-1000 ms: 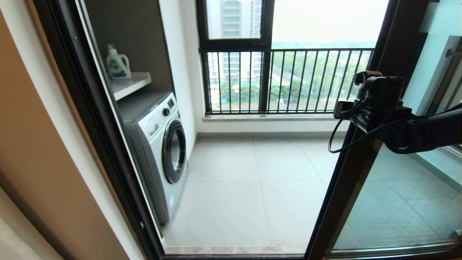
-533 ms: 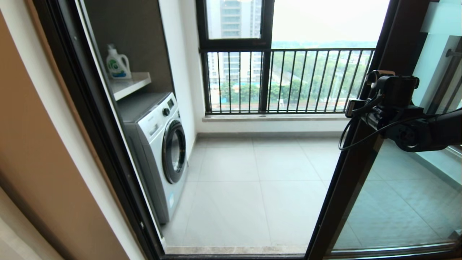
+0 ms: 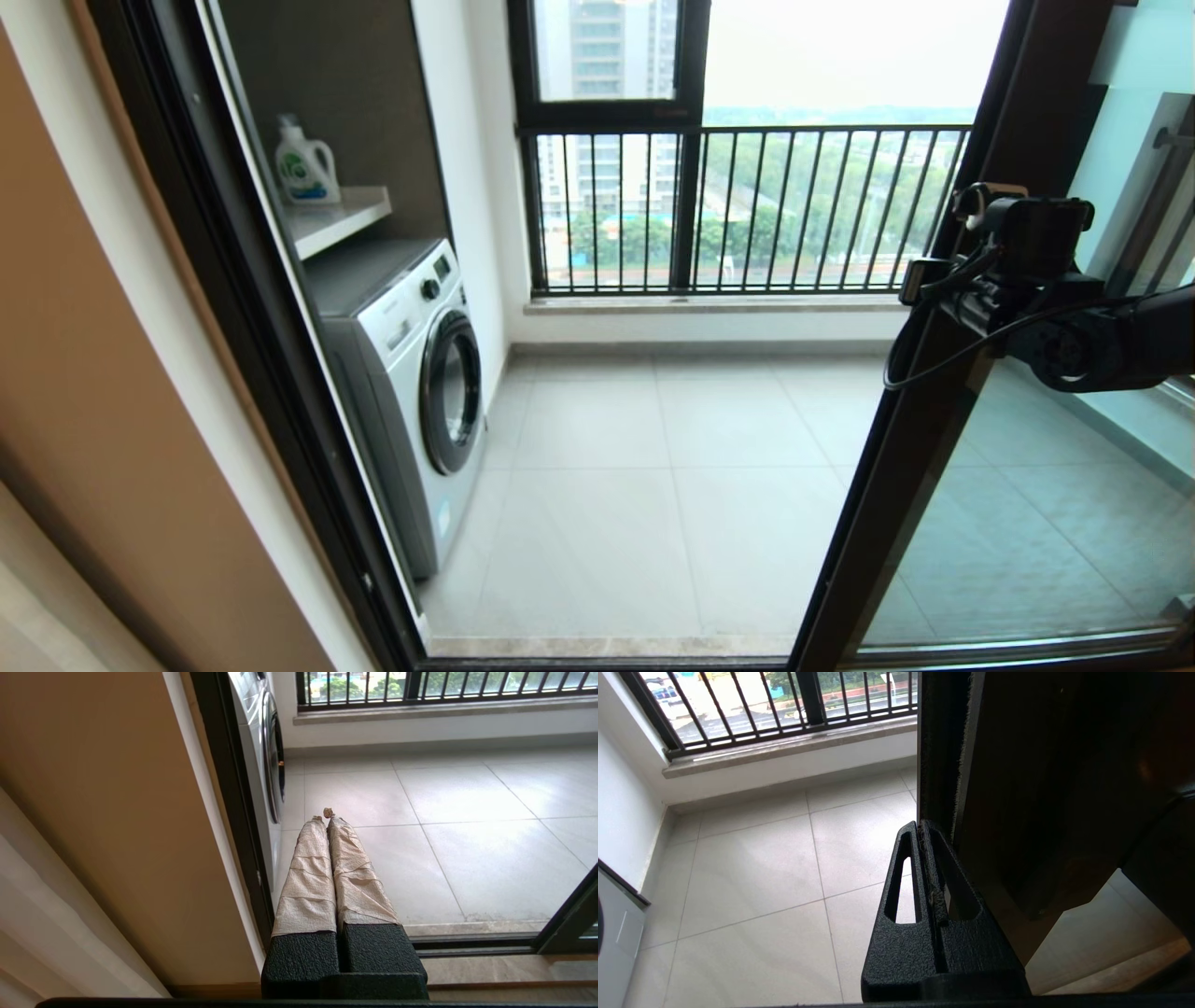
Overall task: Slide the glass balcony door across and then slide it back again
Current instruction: Open the slid door
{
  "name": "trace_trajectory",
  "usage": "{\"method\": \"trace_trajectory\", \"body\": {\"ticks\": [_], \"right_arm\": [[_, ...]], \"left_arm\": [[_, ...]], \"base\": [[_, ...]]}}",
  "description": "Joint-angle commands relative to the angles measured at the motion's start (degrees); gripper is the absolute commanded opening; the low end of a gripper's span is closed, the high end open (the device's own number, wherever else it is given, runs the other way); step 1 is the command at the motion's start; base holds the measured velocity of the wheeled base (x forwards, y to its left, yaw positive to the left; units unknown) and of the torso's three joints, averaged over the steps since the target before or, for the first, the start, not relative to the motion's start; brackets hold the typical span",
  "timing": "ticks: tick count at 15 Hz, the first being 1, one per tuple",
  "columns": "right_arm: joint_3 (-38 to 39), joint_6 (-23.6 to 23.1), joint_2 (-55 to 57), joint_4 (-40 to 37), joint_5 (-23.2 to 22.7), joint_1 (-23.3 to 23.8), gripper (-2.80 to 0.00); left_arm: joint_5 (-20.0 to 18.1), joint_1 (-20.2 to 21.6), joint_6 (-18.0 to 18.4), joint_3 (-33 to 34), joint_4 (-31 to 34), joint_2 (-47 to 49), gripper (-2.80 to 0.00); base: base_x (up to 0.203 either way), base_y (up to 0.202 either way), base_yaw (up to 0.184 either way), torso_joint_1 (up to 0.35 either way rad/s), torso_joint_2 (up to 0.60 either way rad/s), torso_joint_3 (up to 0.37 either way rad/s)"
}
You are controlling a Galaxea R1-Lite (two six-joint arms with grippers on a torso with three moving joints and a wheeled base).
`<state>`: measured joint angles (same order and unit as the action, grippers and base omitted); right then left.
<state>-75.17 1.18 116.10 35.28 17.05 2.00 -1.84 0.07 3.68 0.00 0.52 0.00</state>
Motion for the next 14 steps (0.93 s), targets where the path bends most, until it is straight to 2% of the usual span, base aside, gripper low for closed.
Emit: {"method": "trace_trajectory", "body": {"ticks": [1,14], "right_arm": [[0.0,0.0,0.2,0.2,0.1,0.6,-2.8],[0.5,0.0,0.2,0.2,-1.2,5.2,-2.8]], "left_arm": [[0.0,0.0,0.0,0.0,0.0,0.1,-2.8],[0.0,0.0,0.0,0.0,0.0,0.1,-2.8]], "base": [[0.0,0.0,0.0,0.0,0.0,0.0],[0.0,0.0,0.0,0.0,0.0,0.0]]}}
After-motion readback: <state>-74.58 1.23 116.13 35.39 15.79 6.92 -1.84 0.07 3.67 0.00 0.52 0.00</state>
